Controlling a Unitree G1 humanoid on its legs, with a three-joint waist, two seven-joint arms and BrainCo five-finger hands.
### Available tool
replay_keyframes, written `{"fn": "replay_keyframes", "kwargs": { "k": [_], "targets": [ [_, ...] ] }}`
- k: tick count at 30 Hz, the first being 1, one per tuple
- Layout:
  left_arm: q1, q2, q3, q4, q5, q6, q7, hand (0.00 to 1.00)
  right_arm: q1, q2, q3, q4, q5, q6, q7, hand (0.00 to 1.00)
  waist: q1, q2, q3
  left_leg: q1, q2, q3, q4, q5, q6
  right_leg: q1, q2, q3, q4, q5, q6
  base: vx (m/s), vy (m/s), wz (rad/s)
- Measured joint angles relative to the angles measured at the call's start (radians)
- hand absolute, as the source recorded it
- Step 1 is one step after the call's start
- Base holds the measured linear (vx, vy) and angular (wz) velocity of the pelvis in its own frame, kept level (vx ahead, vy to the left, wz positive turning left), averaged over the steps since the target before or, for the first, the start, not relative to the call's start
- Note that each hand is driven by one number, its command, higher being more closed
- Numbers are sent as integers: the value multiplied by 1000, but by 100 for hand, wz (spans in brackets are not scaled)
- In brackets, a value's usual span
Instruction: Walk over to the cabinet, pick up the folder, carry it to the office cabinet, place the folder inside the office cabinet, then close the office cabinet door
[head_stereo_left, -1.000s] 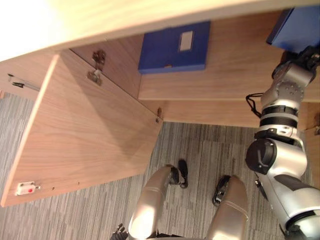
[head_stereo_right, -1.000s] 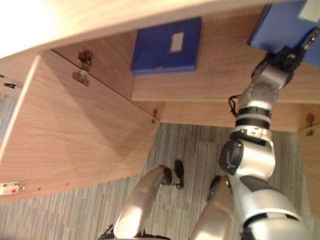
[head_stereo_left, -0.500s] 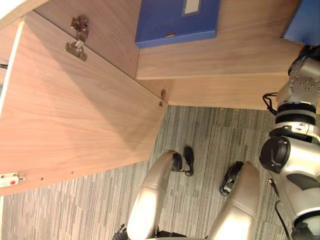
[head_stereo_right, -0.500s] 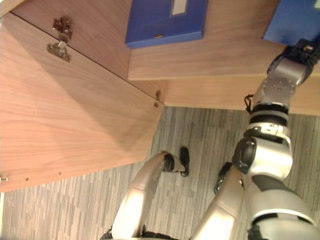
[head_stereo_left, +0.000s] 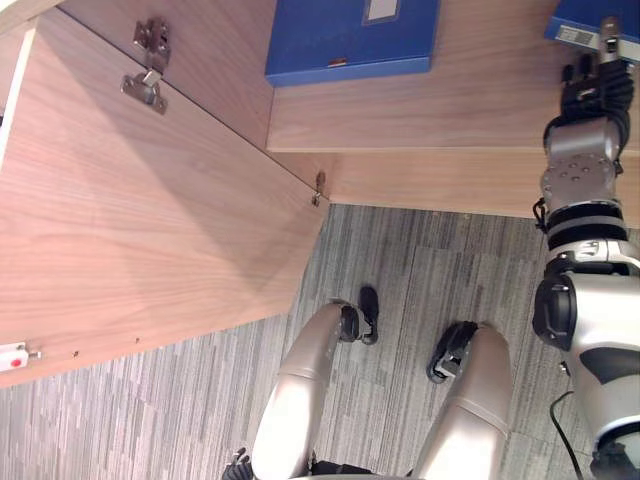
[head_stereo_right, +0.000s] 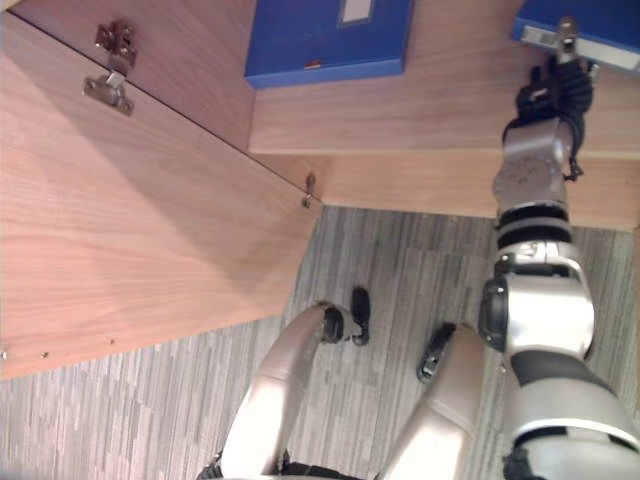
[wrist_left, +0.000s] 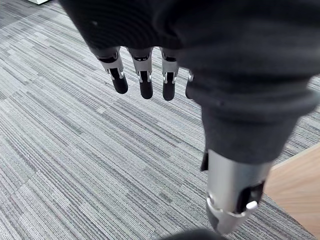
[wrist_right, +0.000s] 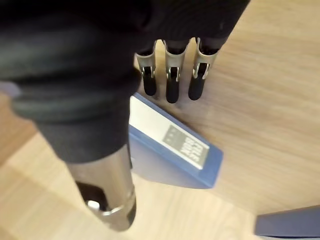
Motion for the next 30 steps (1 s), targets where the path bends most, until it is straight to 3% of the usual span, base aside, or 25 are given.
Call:
{"fn": "replay_keyframes", "kwargs": {
  "k": [4,6,8,9,10,15,18,23,30],
  "targets": [
    [2,11,0,-13,0,0,-1,0,-18,-11,146,73,-66,59,44,0,-12,-13,3,29,4,-18,-66,32,-5,39,13,-36,-63,28,-21,-4,-48,1],
    [3,24,-4,-19,0,-2,-4,0,-49,-39,265,118,-199,120,80,0,-16,-27,3,41,6,-18,-106,53,-5,47,19,-44,-95,45,-24,-15,-41,1],
    [5,38,-16,-53,0,-5,-10,0,-103,-104,442,166,-451,200,149,0,-17,-33,7,59,4,-20,-163,84,-4,62,25,-59,-140,69,-28,-14,-32,2],
    [5,43,-22,-58,0,-9,-12,0,-112,-123,485,176,-495,213,163,0,-19,-35,7,65,3,-20,-179,92,-4,66,25,-62,-151,75,-29,-11,-24,6],
    [7,55,-32,-75,0,-16,-15,0,-120,-156,568,184,-608,232,187,0,-19,-44,4,73,-2,-21,-213,110,-4,69,26,-67,-172,85,-31,-6,-18,5],
    [7,82,-41,-96,-1,-39,-36,0,-155,-277,774,184,-937,245,248,0,-37,-67,6,107,-20,-23,-386,202,-4,72,31,-89,-274,143,-36,1,-17,6],
    [7,97,-41,-106,-1,-42,-48,0,-154,-315,780,187,-1126,248,282,0,-43,-86,8,143,-25,-26,-515,269,-12,80,45,-103,-344,181,-41,25,-23,-1],
    [6,111,-35,-160,-3,-52,-58,0,-123,-349,761,189,-1324,253,283,0,-67,-92,6,238,-31,-48,-713,370,-19,136,64,-148,-439,218,-50,69,-45,4],
    [0,114,-18,-173,-10,-62,-65,0,-113,-404,683,181,-1410,255,282,0,-82,-101,3,329,-37,-44,-922,468,-27,146,81,-151,-488,237,-49,65,-85,-5]
  ]
}}
